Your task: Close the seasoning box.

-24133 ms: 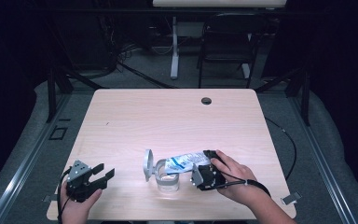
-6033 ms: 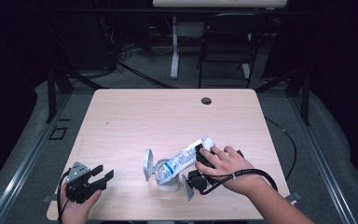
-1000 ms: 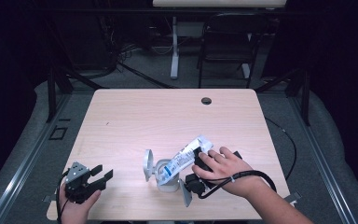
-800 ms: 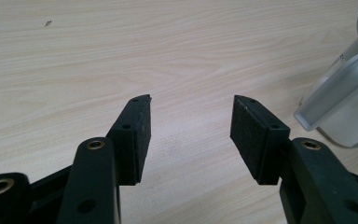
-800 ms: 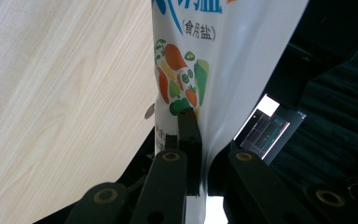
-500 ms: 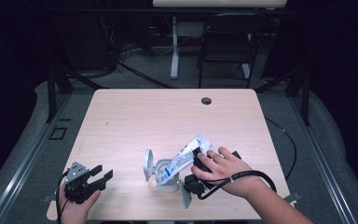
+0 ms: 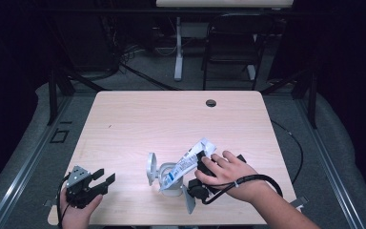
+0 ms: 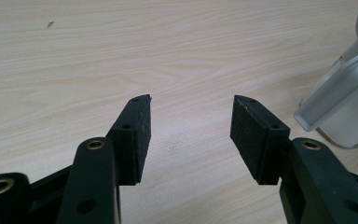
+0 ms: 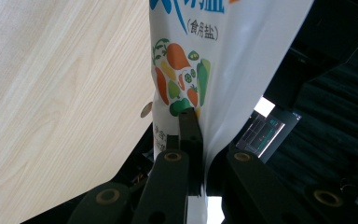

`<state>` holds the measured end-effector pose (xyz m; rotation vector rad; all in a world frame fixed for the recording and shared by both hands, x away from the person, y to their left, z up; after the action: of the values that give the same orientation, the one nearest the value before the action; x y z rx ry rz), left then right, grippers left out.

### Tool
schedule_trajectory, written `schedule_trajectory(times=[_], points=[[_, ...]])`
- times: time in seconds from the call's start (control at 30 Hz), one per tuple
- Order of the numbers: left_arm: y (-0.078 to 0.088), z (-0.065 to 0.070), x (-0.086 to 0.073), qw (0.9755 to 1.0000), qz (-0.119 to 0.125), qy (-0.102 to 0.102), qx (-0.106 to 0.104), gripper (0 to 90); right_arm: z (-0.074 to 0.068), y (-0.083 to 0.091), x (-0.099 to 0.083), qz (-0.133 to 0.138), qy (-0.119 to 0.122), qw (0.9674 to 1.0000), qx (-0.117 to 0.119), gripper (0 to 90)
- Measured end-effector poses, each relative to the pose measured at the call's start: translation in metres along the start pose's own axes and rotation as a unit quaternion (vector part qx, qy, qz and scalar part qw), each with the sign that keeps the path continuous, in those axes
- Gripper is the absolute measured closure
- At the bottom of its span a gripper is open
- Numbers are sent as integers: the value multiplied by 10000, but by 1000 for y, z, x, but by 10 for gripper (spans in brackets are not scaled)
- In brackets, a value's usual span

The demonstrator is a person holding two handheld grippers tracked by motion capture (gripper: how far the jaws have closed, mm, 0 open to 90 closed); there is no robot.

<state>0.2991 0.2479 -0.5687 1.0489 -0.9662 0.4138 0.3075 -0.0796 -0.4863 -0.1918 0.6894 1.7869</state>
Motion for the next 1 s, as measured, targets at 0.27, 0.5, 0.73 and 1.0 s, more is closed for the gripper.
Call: schedule_trajectory(times=[0.27,0.5,0.73,1.0], points=[[1,0,1,10000,11,-6,5,483,1,1,0,-16,20,10000,-2,894],[1,0,1,10000,13,-6,7,484,1,2,-1,-38,13,10000,-23,894],[1,0,1,10000,12,-7,7,484,1,2,-1,-41,-6,10000,-25,894],[1,1,1,10000,-7,-20,-15,484,3,2,-2,-76,46,9999,-60,894]])
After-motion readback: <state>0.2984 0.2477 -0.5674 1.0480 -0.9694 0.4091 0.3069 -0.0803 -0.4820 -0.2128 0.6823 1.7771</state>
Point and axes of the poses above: each handheld gripper's, and its own axes: y roughly backward along the jaws, x roughly out of its top, z roughly to its right, the point moved 6 cm from there along -y, roughly forward along the jaws, and after that the axes turned 3 degrees about -x, right-handed, at the moved point
